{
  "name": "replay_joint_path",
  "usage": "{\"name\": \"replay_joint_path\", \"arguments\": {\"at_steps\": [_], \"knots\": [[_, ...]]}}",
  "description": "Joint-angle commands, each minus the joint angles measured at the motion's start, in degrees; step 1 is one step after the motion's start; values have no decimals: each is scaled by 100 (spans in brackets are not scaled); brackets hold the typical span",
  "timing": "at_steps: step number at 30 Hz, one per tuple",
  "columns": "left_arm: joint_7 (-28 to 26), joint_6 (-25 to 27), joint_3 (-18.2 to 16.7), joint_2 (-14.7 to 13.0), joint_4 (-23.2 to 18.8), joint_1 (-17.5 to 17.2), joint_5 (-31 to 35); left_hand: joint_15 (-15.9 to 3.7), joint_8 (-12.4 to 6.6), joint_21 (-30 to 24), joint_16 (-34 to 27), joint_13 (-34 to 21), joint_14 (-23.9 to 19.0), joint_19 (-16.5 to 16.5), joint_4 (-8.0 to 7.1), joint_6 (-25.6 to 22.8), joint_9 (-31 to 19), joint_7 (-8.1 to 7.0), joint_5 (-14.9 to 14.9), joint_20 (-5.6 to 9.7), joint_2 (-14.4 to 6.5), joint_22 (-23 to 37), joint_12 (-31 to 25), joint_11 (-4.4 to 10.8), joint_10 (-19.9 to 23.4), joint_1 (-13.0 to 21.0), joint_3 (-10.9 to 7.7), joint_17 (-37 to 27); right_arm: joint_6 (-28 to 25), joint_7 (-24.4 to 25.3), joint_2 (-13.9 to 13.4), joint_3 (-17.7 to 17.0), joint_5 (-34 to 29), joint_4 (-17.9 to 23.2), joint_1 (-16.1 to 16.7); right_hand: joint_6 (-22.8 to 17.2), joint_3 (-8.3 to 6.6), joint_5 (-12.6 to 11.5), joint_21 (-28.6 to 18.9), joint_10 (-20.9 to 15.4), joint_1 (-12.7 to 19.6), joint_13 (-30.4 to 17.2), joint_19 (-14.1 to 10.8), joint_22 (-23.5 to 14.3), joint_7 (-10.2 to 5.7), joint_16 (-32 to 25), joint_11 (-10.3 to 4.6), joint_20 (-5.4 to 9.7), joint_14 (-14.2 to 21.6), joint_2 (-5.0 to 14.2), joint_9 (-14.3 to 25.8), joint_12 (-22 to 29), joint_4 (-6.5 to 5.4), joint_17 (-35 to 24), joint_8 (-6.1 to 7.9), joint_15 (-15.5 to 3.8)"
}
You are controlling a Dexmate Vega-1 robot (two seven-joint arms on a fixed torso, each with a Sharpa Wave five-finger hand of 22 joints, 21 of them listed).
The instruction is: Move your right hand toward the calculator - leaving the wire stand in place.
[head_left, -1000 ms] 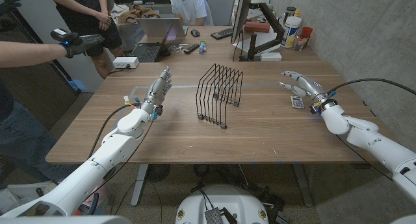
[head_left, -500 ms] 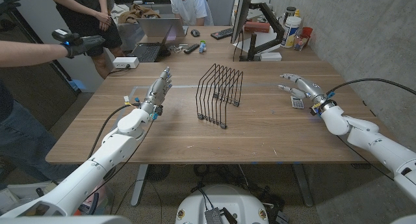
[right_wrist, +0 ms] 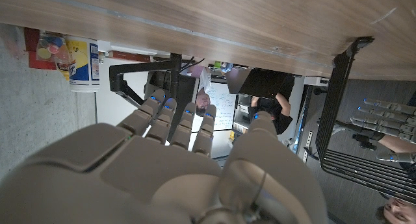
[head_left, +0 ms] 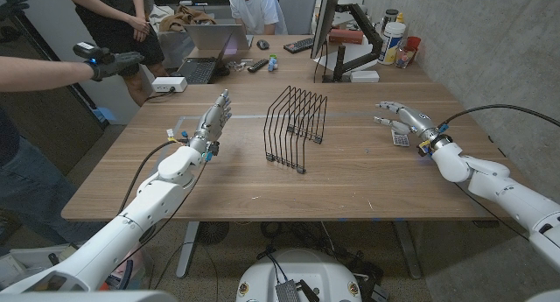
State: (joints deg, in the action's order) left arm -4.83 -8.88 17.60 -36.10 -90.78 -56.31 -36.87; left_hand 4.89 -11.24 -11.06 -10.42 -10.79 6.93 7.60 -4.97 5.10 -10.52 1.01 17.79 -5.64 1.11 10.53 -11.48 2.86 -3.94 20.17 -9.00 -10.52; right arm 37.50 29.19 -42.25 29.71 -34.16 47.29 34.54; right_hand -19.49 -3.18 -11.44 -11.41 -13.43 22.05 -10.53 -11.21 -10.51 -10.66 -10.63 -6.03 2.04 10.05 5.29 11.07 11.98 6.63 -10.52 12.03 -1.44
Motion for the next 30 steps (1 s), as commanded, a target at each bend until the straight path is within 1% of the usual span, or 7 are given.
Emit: {"name": "replay_joint_path", "arguments": {"at_steps": [1, 6, 10, 14, 19, 25, 30], "knots": [[-59, -5, 97, 111, 75, 110, 68, 12, -35, -54, -48, -18, 15, 37, -3, -71, -16, -25, -12, -19, -43, 12, -26, -40, -4, 3, 11, -25, 234, 194, 92, 218, -356, -574, -334, -133, 2, -16, -24, -32, 32, -23, -31, -15, -13, -38, -26, 64, 44, -47, 7, 47, 32, -24, 45, -9], [-126, 27, 130, 145, 54, 129, 101, 7, -41, -55, -50, -18, 11, 38, -3, -93, -16, -11, -15, -20, -45, 12, -27, -43, -2, 4, 15, -25, 430, 353, 180, 352, -498, -988, -554, -165, 1, -16, -22, -29, 30, -23, -27, -15, -9, -37, -28, 62, 42, -45, 7, 47, 31, -25, 52, -2], [-195, 74, 143, 124, -45, 119, 145, 9, -41, -55, -50, -18, 11, 39, -2, -99, -16, -7, -17, -22, -46, 12, -27, -53, -1, 5, 18, -25, 569, 458, 281, 459, -580, -1365, -743, -169, 2, -17, -20, -41, 30, -23, -22, -15, -11, -38, -21, 53, 48, -46, 6, 51, 30, -26, 48, 3], [-261, 128, 130, 62, -170, 102, 193, 10, -41, -56, -51, -18, 10, 39, -1, -102, -16, -24, -19, -22, -47, 12, -29, -63, 3, 7, 21, -25, 606, 516, 326, 491, -594, -1501, -804, -156, 2, -18, -20, -41, 29, -23, -23, -15, -3, -45, -16, 49, 68, -48, 6, 51, 30, -26, 38, 8], [-257, 202, 115, 7, -223, 134, 185, 13, -41, -57, -52, -18, 10, 40, 1, -110, -16, -14, -21, -23, -48, 12, -27, -56, 0, 10, 25, -25, 621, 574, 331, 460, -538, -1571, -797, -139, 3, -19, -21, -39, 28, -23, -24, -15, 2, -44, -7, 41, 70, -50, 6, 50, 30, -27, 26, 8], [-278, 317, 104, -52, -304, 120, 161, 10, -39, -56, -54, -18, 7, 45, 3, -111, -17, -14, -24, -22, -50, 12, -28, -48, 1, 13, 28, -25, 564, 608, 292, 494, -604, -1533, -770, -136, 5, -20, -21, -53, 26, -24, -25, -15, -9, -44, 5, 33, 73, -52, 6, 56, 29, -28, 20, 11], [-256, 408, 77, -117, -363, 81, 102, 9, -38, -56, -55, -18, 4, 47, 4, -115, -17, -14, -26, -22, -51, 12, -29, -48, 5, 15, 31, -25, 507, 581, 236, 452, -576, -1380, -651, -137, 6, -21, -21, -53, 26, -24, -25, -15, -12, -44, 8, 25, 77, -55, 7, 56, 29, -28, 17, 15]]}}
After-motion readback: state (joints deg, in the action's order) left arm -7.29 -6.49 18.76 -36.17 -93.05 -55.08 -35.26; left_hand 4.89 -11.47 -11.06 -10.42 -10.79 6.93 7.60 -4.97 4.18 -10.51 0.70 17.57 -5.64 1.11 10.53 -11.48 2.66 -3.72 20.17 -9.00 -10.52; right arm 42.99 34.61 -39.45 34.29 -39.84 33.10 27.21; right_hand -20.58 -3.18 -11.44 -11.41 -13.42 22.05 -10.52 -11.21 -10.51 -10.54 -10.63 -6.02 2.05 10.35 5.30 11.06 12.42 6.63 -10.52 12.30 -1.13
